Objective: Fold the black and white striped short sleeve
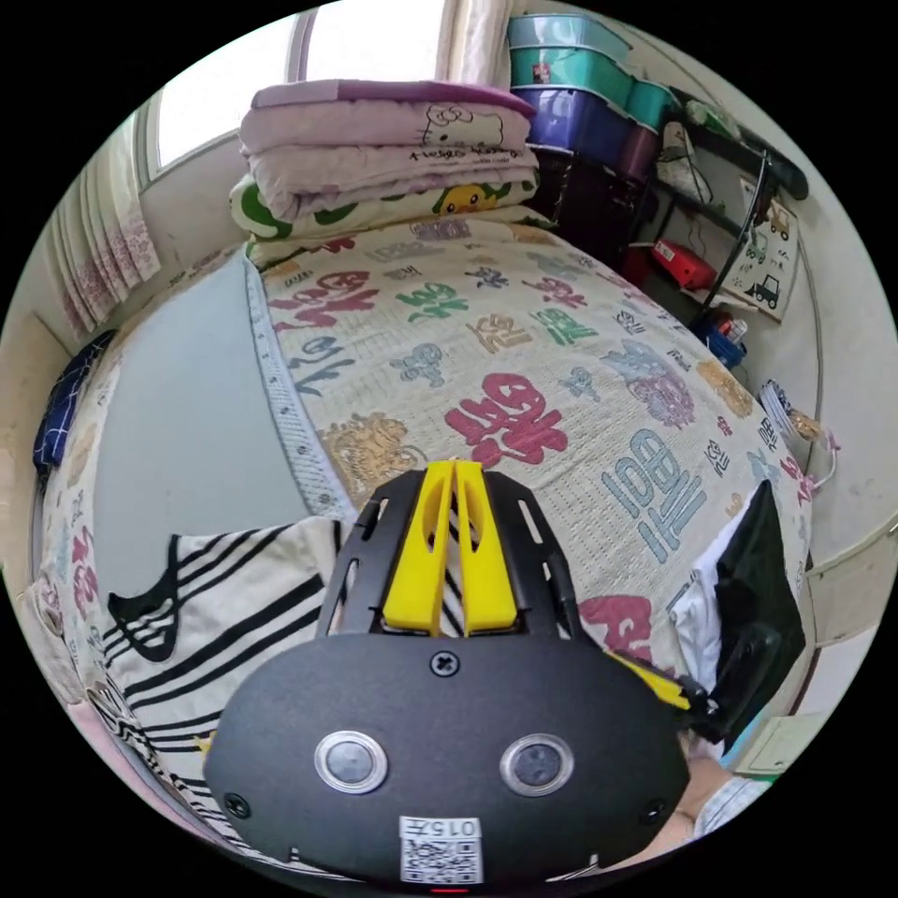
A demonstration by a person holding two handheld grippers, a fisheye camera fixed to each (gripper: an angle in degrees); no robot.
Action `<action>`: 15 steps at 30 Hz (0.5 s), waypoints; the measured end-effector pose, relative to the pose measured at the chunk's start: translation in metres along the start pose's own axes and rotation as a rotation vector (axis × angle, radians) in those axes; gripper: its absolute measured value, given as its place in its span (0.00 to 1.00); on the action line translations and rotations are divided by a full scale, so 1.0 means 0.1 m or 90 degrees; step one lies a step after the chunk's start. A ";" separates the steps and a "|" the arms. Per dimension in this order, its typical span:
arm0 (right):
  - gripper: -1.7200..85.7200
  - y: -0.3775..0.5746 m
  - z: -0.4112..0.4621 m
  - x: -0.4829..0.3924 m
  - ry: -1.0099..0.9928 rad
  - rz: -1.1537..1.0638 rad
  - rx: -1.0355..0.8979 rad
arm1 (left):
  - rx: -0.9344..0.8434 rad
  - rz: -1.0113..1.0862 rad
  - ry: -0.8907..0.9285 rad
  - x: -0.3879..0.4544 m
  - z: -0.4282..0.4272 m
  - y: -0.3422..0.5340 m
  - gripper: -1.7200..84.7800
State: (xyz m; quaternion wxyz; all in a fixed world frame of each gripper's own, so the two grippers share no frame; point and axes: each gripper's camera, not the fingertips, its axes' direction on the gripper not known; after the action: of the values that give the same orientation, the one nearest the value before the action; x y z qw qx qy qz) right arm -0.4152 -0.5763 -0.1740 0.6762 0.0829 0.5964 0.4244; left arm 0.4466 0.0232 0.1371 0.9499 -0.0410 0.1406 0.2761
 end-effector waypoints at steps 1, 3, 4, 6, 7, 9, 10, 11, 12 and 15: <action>0.03 0.08 -0.02 -0.19 0.000 -0.071 0.003 | 0.022 -0.007 -0.009 -0.22 -0.28 0.11 0.02; 0.03 0.25 0.01 -0.47 -0.021 -0.176 -0.020 | 0.054 -0.034 0.003 -0.59 -0.69 0.36 0.02; 0.03 0.37 0.09 -0.63 -0.040 -0.236 -0.063 | 0.066 -0.054 0.005 -0.82 -0.93 0.58 0.02; 0.03 0.58 0.25 -0.74 -0.070 -0.278 -0.133 | 0.068 -0.086 0.004 -1.16 -1.18 0.97 0.02; 0.04 0.72 0.36 -0.74 -0.106 -0.292 -0.174 | 0.050 -0.100 0.007 -1.35 -1.26 1.24 0.02; 0.04 0.92 0.56 -0.70 -0.165 -0.320 -0.262 | 0.018 -0.118 0.015 -1.58 -1.30 1.64 0.01; 0.05 1.03 0.67 -0.65 -0.197 -0.339 -0.319 | 0.001 -0.123 0.015 -1.69 -1.34 1.87 0.01; 0.06 1.08 0.70 -0.61 -0.207 -0.343 -0.336 | -0.002 -0.126 0.008 -1.74 -1.36 1.96 0.01; 0.07 1.15 0.71 -0.51 -0.206 -0.339 -0.333 | -0.006 -0.130 -0.016 -1.82 -1.43 2.08 0.01; 0.10 1.36 0.65 -0.26 -0.111 -0.338 -0.242 | -0.009 -0.090 -0.081 -1.84 -1.53 1.97 0.01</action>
State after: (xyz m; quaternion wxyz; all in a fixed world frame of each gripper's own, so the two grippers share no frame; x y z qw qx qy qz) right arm -0.4203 -0.4835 -0.0527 0.8151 -0.1669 0.4470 0.3286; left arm 0.1544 0.0714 0.0444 0.9737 -0.0398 0.0748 0.2115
